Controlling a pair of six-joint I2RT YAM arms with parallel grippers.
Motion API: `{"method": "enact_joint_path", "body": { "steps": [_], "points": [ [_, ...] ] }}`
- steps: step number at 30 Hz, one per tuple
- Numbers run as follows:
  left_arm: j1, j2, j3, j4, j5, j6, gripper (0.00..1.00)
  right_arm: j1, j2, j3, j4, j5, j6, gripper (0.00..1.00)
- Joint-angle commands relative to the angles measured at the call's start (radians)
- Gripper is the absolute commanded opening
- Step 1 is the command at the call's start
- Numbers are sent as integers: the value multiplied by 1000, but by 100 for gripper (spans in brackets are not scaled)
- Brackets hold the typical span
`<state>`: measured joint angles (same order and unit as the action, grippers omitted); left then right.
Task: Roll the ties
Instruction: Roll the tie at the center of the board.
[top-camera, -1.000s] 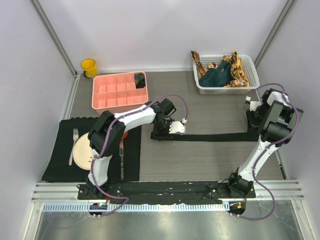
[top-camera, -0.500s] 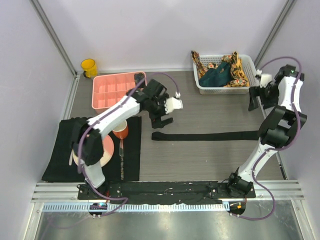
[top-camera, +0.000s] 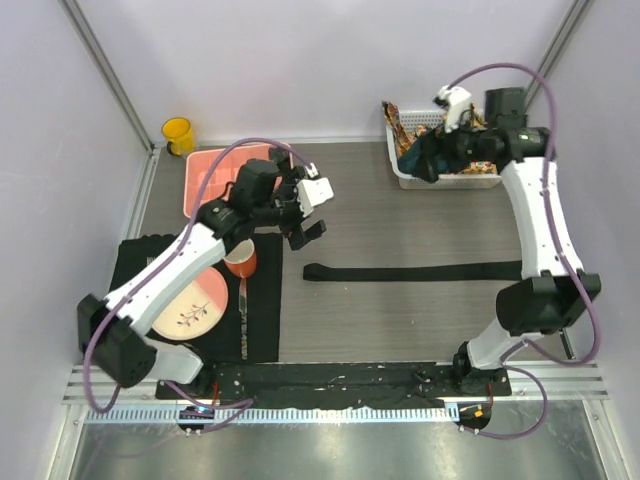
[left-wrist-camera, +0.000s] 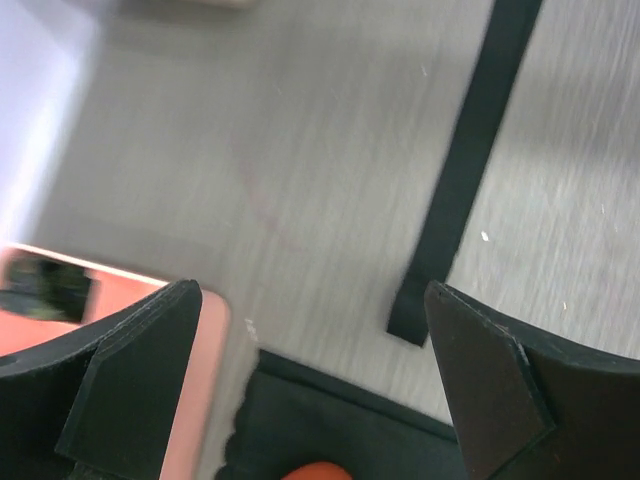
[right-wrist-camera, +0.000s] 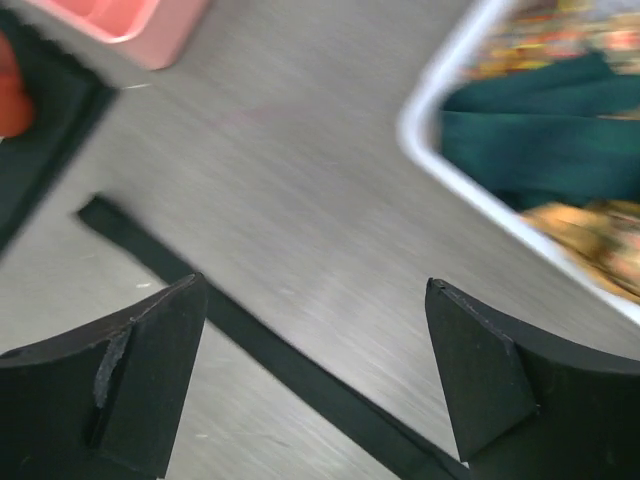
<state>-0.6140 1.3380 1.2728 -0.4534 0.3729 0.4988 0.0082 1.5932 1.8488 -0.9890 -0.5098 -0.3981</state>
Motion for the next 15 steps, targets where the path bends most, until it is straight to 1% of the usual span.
{"method": "enact_joint_path", "body": {
  "steps": [1,2,3,4,5,6,7,8,9,10,11,12,13,15],
  "points": [
    [86,95,-10,-177,135,107,100,139,154,-92,-54,-197,122,86],
    [89,90,-44,-169,139,141,100,150,171,-179,-7,-272,166,83],
    [91,87,-115,-150,141,188,100,162,177,-228,37,-303,223,80],
    [91,86,-147,-140,158,223,100,176,183,-278,82,-344,333,72],
    [91,92,-197,-133,161,284,100,185,198,-362,172,-401,381,67],
    [91,101,-214,-116,167,300,97,196,206,-397,220,-418,431,63],
    [91,115,-226,-113,181,314,95,222,214,-430,266,-429,526,53],
    [91,148,-242,-107,184,331,92,234,224,-485,355,-435,560,48],
    [89,167,-245,-102,190,334,91,246,228,-511,396,-432,605,42],
    [91,185,-244,-100,199,339,91,271,232,-563,436,-435,643,30],
    [91,205,-239,-93,204,337,90,279,234,-589,513,-432,713,24],
    [91,236,-236,-73,204,333,89,289,234,-612,548,-415,741,19],
    [91,253,-233,-62,204,331,89,305,232,-649,579,-406,766,13],
    [91,288,-225,-21,204,328,89,322,231,-677,653,-382,821,10]
  ]
}}
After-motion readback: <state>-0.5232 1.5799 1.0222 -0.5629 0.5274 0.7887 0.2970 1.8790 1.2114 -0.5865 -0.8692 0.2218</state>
